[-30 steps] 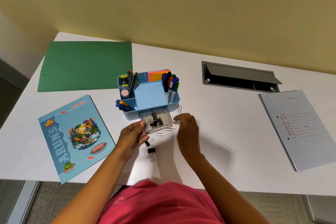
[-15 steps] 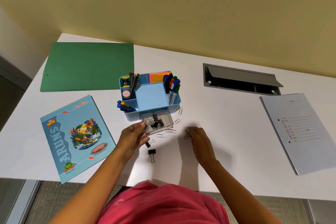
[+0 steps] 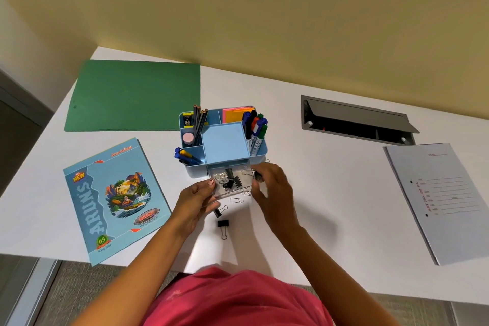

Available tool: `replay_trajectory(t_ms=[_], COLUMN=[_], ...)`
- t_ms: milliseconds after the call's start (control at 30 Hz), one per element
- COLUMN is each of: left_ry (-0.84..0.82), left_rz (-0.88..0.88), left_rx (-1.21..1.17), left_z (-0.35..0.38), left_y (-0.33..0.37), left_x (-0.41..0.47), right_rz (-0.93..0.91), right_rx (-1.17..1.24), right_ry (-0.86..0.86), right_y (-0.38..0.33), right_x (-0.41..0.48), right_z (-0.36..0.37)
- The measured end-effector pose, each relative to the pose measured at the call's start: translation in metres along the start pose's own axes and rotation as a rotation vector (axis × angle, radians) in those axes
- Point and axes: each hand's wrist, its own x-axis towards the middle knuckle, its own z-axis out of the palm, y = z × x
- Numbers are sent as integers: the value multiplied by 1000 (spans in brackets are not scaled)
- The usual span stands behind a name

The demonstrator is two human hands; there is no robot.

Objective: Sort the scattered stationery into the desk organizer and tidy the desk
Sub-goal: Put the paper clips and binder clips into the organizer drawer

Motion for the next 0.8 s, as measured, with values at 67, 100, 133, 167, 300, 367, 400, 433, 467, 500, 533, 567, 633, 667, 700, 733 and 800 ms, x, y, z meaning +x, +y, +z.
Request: replay_trajectory(t_ms=[67,100,133,167,300,367,400,433,467,500,533,567,633,667,700,733,800], left_ry=[15,20,25,28,30,29,29,30,35,46,69,96,137,149,156,161,157], left_rz=[0,0,-1,-2,10,25,35,48,59,61,48,17,-57,-86,-110,-124,-132], left_rx=[6,14,19,19,25,34,45,67,93,107,106,90,30,6,-18,-44,-99], left_z=[1,1,1,1,3,3,3,3,4,4,4,3,1,2,3,4,8], left_y=[1,1,2,2,4,4,5,4,4,2,1,-1,-2,-1,0,1,5], left_x=[-1,-1,-2,-3,-7,-9,-11,-13,-15,-16,-16,-16,-17,-18,-19,-21,-23], right_rz=[-57,-111,-191,-259,-205,-91,-57,-27,15,89,184,295,536,675,823,963,1151], right_rx=[-19,-45,-106,-163,-175,-91,-63,-34,13,63,108,153,288,368,443,508,634], right_ry=[-67,-81,-83,-94,-129,-111,-74,-30,13,51,85,108,81,40,-6,-48,-92], right_y=[-12,-15,-16,-15,-15,-19,-19,-17,-14,-13,-12,-13,-16,-16,-16,-16,-15], right_x=[4,6,7,7,9,9,8,6,2,-2,-7,-11,-15,-15,-14,-12,-9], right_z=[10,15,20,26,35,31,28,25,23,20,17,14,8,6,5,5,7])
